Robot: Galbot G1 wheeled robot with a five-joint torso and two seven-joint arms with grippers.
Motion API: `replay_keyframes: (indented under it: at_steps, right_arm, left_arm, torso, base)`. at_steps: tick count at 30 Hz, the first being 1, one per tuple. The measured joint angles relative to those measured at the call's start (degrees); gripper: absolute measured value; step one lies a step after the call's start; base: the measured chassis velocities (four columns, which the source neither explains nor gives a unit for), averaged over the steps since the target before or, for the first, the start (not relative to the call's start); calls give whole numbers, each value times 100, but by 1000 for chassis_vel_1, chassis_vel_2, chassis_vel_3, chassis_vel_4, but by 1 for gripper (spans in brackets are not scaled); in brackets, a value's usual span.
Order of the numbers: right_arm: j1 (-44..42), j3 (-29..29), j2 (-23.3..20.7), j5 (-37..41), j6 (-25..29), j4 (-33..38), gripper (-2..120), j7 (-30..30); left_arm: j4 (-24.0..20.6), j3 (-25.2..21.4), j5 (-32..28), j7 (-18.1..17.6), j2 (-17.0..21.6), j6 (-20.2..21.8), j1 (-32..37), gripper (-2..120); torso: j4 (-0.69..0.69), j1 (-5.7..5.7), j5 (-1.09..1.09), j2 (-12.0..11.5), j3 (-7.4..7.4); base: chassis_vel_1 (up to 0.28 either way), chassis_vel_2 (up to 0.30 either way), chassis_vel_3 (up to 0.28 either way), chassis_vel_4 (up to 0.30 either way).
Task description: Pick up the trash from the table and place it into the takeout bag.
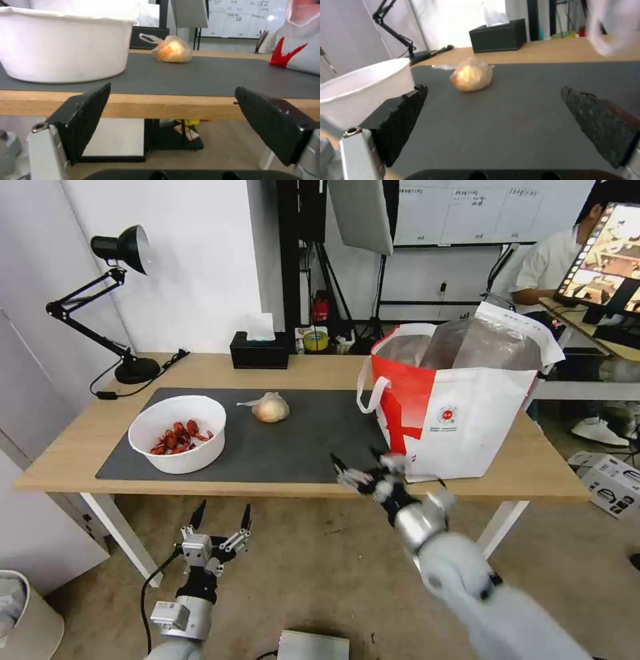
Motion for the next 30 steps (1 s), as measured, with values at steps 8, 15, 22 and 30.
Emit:
replay_keyframes:
  at_steps: [8, 15, 22, 30]
  right_arm:
    - [1936, -1116, 728, 290, -125, -1645, 97, 311]
    - [2824, -1762, 1416, 424, 23, -3112, 97, 322]
    - [3280, -2156, 2062, 432, 218, -4230, 90, 208]
    - [3583, -2262, 2561, 352, 318, -5025, 90, 90]
  left_arm:
    - [-24, -43, 4, -6, -32, 0, 20, 100]
    - [-31, -78, -14, -9, -55, -4, 21, 100]
    - [-31, -108, -47, -10, -53, -17, 16, 100]
    - [-41, -142, -153, -11, -11, -28, 2, 100]
  torso:
    - [0, 0, -1, 0, 0]
    - [-1, 0, -1, 0, 0]
    - [0, -1, -1, 0, -1]
    - [-1, -1, 0, 0, -1]
  base:
    - [0, 0, 0, 0]
    - [0, 0, 0, 0]
    - [0, 0, 0, 0]
    - [0, 0, 0, 0]
